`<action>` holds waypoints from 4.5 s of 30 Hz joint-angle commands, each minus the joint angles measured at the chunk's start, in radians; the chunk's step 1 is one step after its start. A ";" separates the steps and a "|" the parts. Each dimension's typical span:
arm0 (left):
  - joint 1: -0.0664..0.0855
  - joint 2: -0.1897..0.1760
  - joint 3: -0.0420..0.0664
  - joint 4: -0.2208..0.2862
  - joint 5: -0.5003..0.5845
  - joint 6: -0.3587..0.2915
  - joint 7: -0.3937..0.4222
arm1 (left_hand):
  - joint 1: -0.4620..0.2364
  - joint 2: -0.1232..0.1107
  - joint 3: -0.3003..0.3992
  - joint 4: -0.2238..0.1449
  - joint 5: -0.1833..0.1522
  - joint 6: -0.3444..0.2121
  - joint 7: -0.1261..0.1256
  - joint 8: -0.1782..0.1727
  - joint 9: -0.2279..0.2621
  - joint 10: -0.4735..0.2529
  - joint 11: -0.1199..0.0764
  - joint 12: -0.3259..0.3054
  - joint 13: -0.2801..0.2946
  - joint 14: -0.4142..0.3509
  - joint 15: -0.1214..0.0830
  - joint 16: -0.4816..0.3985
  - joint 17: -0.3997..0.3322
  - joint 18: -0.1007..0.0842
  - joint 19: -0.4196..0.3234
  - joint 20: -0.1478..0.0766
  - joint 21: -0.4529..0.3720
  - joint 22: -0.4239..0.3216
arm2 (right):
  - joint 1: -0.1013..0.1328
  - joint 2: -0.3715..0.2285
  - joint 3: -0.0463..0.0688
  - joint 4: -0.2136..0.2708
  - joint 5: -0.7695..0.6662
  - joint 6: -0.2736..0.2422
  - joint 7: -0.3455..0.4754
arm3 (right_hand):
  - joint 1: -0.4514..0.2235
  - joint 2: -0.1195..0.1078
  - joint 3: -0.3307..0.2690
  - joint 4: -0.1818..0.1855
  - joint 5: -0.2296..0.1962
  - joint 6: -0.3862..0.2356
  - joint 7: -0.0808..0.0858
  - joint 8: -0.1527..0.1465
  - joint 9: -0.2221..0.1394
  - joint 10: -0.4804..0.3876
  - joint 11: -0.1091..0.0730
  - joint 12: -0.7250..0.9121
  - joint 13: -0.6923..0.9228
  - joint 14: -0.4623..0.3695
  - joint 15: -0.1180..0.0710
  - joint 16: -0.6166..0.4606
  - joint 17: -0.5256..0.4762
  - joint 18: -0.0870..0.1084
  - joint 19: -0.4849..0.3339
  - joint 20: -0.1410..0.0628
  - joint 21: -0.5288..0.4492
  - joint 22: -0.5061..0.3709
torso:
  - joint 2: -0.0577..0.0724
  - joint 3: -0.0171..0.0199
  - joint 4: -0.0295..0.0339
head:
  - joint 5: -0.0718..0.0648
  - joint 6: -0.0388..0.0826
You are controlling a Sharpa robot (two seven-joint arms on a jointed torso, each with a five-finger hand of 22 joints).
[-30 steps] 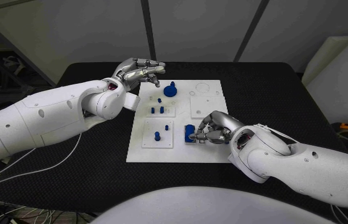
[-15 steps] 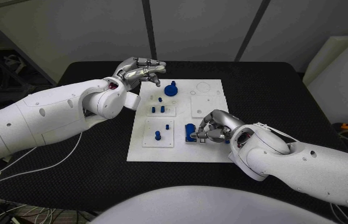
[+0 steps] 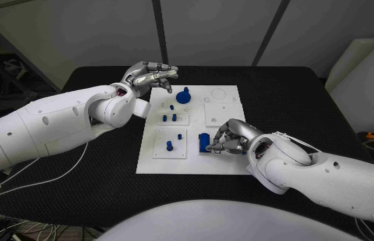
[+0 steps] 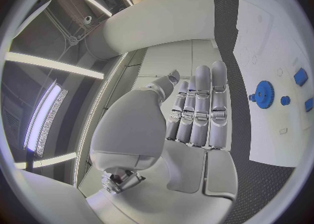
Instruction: Assemble the parts on the task board
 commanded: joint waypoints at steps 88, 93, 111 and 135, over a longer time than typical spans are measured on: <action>-0.017 0.001 0.000 -0.006 -0.002 0.019 -0.001 | -0.007 0.004 -0.006 -0.004 0.002 -0.003 0.006 0.005 -0.002 -0.008 0.001 0.006 -0.001 -0.006 0.000 -0.002 -0.003 -0.004 -0.002 0.003 -0.006 -0.002 | -0.032 -0.166 0.023 -0.010 -0.143 0.203 -0.052 | 0.065 0.006 -0.059 0.018 0.064 0.031 0.031 -0.206 -0.114 -0.051 0.023 -0.139 -0.054 0.063 0.019 -0.034 0.069 -0.008 0.006 0.017 -0.038 0.070 | -0.009 0.0006 -0.0077 | -0.053 0.011; -0.017 -0.001 0.000 -0.005 0.012 0.022 -0.003 | -0.007 0.004 -0.006 -0.004 0.002 -0.003 0.006 0.005 -0.002 -0.008 0.001 0.006 -0.001 -0.006 0.000 -0.002 -0.003 -0.004 -0.002 0.003 -0.006 -0.002 | -0.041 -0.152 0.023 -0.016 -0.204 0.216 -0.074 | 0.106 0.012 -0.043 -0.009 -0.009 0.030 0.033 -0.212 -0.115 -0.054 0.025 -0.143 -0.055 0.064 0.019 -0.034 0.072 -0.007 0.004 0.017 -0.041 0.067 | -0.010 0.0012 -0.0064 | -0.053 0.011; -0.017 -0.005 0.000 -0.001 0.026 0.027 -0.005 | -0.011 0.004 -0.008 -0.002 0.002 -0.004 0.007 0.005 -0.003 -0.009 0.002 0.008 -0.002 -0.006 0.001 -0.002 -0.005 -0.004 -0.001 0.004 -0.008 -0.004 | -0.046 -0.121 0.009 -0.032 -0.321 0.255 -0.100 | 0.177 0.035 0.028 -0.062 0.007 0.023 0.039 -0.231 -0.123 -0.067 0.028 -0.155 -0.056 0.064 0.023 -0.034 0.079 -0.006 0.003 0.019 -0.045 0.065 | -0.009 0.0004 -0.0097 | -0.057 0.011; -0.017 -0.004 0.000 -0.001 0.028 0.028 -0.006 | -0.014 0.003 -0.010 -0.001 0.002 -0.007 0.009 0.004 -0.004 -0.010 0.003 0.009 -0.002 -0.006 0.001 -0.001 -0.006 -0.004 -0.001 0.005 -0.009 -0.005 | -0.045 -0.164 0.010 0.047 0.039 -0.004 -0.072 | 0.167 0.038 0.106 -0.057 0.168 0.052 0.028 -0.244 -0.133 -0.052 0.019 -0.139 -0.041 0.067 0.015 -0.030 0.089 -0.009 0.011 0.013 -0.037 0.077 | -0.009 0.0009 -0.0081 | -0.057 0.009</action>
